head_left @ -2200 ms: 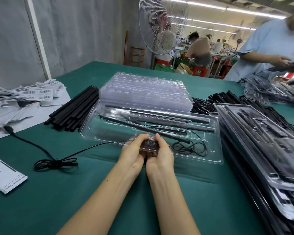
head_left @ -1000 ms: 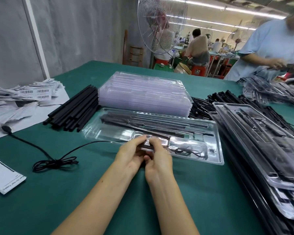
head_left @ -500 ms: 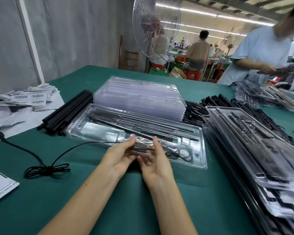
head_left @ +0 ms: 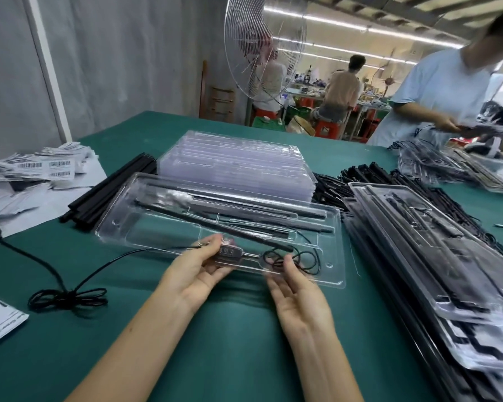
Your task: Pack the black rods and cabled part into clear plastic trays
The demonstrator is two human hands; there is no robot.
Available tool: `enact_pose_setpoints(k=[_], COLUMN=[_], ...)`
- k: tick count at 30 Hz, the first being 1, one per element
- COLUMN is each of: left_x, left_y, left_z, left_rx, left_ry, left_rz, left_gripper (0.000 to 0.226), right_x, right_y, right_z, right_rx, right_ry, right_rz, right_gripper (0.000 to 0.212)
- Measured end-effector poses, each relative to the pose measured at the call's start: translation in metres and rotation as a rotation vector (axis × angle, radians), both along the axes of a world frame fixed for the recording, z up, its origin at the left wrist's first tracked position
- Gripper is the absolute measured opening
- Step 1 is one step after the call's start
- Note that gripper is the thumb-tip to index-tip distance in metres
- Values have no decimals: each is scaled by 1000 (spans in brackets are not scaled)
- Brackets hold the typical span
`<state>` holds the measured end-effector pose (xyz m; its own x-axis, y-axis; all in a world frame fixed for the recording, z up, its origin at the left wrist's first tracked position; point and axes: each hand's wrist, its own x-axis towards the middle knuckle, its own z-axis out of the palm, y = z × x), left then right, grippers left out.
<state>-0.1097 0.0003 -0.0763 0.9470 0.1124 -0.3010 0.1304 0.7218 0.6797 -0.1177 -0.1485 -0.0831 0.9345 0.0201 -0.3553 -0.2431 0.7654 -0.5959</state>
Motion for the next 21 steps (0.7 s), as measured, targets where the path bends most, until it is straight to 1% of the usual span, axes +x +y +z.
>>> enact_pose_setpoints(k=[2, 6, 9, 12, 14, 18, 21], left_x=[-1, -2, -4, -4, -5, -7, -8], left_y=[0, -6, -16, -20, -20, -23, -25], left_z=[0, -5, -7, -5, -5, -5, -2], left_rx=[8, -9, 14, 1, -10, -49, -87], left_ry=[6, 46, 36, -2, -15, -10, -25], left_rz=[-3, 2, -34, -37, -16, 2, 6], left_gripper=[14, 13, 16, 13, 12, 15, 9], right_x=[0, 2, 6, 13, 15, 16, 15], right_y=[0, 2, 7, 6, 7, 8, 6], right_z=[1, 2, 3, 7, 8, 8, 9], right_rx=[-5, 14, 191, 336, 337, 289, 305], right_ry=[16, 63, 69, 45, 34, 43, 13], right_rz=[-30, -70, -81, -136, -150, -171, -175], right_gripper=[6, 10, 2, 6, 12, 12, 13])
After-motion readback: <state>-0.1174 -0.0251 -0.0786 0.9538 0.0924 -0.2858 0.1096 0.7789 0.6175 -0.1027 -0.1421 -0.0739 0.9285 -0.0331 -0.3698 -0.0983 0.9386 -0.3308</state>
